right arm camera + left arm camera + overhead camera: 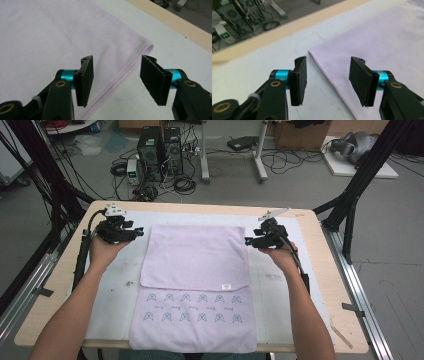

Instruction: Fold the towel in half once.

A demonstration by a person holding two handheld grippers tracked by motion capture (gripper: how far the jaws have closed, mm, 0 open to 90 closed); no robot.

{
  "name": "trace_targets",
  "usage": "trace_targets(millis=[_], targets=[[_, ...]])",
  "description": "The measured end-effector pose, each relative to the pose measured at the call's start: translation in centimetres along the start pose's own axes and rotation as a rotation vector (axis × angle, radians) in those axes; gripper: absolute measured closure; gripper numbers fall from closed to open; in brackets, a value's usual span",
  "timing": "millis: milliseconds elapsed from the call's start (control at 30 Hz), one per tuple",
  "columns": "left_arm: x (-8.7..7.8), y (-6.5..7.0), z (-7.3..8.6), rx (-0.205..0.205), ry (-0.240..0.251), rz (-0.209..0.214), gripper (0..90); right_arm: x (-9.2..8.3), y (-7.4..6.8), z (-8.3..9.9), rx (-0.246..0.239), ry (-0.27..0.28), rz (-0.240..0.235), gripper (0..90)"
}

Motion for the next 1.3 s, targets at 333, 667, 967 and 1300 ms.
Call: trace_targets(millis=[333,667,967,1300], targets=[[-1.4,6.0,4.4,0.053,0.004,0.163,60.5,0.1,-5.1,5.2,-0.058,-0.017,-0.134,50.5],[-3.4,10.7,7.0,0.109,0.016,0.301,66.5,-0.6,-8.0,8.8,-0.126,-0.040,-0.207,56.9],[-3.1,12.7,8.4,0.208,-0.066,0.300,65.6,-0.4,-8.0,11.7,-0.111,-0.072,-0.199,62.7],[-3.3,12.2,8.1,0.199,-0.058,0.273,85.9,-0.4,-8.1,11.8,-0.123,-0.047,-0.222,86.7]])
Point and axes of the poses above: each handheld gripper's, and its own axes: x roughly forward along the jaws, z roughly out of its underside, y roughly to its right, the point moved 7 cm from there along x, roughly forward along the jaws, and after that the axes turned 11 degrees about x, right-handed, at the moved point
